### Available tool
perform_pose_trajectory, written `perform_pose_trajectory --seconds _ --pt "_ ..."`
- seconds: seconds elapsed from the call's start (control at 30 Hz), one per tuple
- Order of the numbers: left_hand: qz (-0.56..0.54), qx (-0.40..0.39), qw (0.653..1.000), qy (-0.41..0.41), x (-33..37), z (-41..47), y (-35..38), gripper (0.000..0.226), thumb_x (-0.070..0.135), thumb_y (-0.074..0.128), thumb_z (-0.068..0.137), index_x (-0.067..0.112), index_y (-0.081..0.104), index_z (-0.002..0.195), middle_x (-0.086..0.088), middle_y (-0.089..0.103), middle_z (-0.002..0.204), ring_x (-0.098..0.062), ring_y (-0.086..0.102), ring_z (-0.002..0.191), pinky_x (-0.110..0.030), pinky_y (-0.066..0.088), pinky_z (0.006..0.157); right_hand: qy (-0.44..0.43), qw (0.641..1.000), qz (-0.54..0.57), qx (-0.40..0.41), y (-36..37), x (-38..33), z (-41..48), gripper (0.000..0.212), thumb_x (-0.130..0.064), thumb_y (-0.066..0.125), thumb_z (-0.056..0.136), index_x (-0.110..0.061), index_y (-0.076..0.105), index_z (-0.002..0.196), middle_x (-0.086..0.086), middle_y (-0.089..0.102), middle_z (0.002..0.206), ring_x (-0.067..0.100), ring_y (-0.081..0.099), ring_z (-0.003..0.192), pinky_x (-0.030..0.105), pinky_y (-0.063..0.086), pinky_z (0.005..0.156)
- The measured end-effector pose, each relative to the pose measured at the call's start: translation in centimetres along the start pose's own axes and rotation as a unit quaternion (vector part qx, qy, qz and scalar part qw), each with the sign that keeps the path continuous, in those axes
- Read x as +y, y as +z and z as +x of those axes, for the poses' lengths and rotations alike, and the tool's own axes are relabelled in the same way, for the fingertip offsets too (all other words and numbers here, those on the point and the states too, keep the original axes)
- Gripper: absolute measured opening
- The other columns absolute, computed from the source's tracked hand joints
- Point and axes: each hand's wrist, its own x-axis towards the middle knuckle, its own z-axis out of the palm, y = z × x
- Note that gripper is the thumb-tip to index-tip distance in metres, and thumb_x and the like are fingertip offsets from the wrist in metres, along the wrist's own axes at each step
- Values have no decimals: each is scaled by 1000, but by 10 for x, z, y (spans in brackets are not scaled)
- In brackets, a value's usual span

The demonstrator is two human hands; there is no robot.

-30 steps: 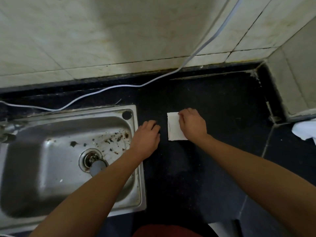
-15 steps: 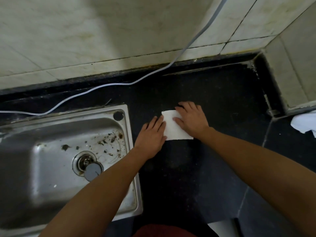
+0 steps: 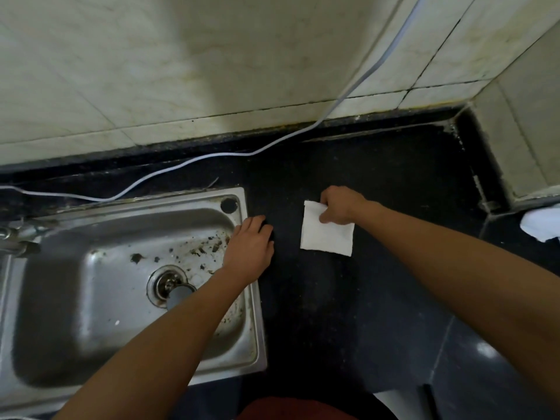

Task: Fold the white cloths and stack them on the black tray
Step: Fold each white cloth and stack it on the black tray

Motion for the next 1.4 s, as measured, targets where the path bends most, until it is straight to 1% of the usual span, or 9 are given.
perform_pose_trajectory --seconds 0.17,0.3,0.43,0.6,0.67,0.77,1.07,1.23,1.4 --pt "-6 -56 998 -3 2 5 -21 25 26 49 94 12 59 112 -7 60 107 -26 58 99 -38 48 82 -8 997 48 62 3 2 -34 35 -20 70 80 -19 58 113 0 60 102 20 57 88 31 44 68" --pt "24 -107 994 12 10 19 -40 22 29 48 93 15 58 106 -6 62 105 -27 60 97 -37 48 76 -27 990 57 128 -1 6 -71 19 -34 69 83 -23 56 92 -1 57 87 22 57 82 30 39 65" --pt "65 -94 991 65 42 32 -66 23 31 48 93 18 60 107 -6 64 106 -25 61 95 -36 49 75 -25 976 12 217 -4 26 -123 26 -41 61 90 -16 56 91 3 57 86 23 55 80 32 37 64" --pt "88 -74 983 142 108 35 -92 21 30 48 94 17 60 106 -5 63 99 -21 59 86 -32 44 66 14 955 -53 292 1 68 -192 28 -38 51 96 -13 58 106 8 59 110 30 59 100 36 41 73" --pt "98 -63 977 176 140 32 -98 18 30 49 95 19 59 104 -1 60 92 -16 56 79 -31 44 64 37 946 -61 316 6 87 -226 27 -37 50 96 -13 57 106 9 59 112 31 59 101 37 42 73" --pt "111 -44 967 225 188 21 -102 16 30 50 95 19 58 104 0 61 94 -18 58 82 -35 51 69 74 935 -55 343 20 115 -275 26 -36 51 95 -13 57 103 8 60 107 31 59 98 38 45 73" --pt "143 -63 912 380 356 -79 -64 21 30 50 92 18 59 106 -6 65 103 -27 61 91 -36 50 74 236 895 -11 378 143 190 -464 19 -30 50 94 -15 58 104 5 59 105 28 60 95 35 42 68" --pt "149 -72 860 482 453 -183 -20 24 32 50 93 19 60 110 -6 65 109 -28 61 99 -37 49 78 335 861 18 383 234 221 -579 19 -27 48 93 -16 59 104 4 59 105 28 60 94 34 42 67" --pt "184 -87 800 564 531 -250 10 27 34 49 94 20 58 116 -6 64 113 -27 61 99 -36 48 76 414 822 56 387 303 238 -666 18 -25 48 91 -16 58 103 4 59 105 28 59 95 32 37 65"
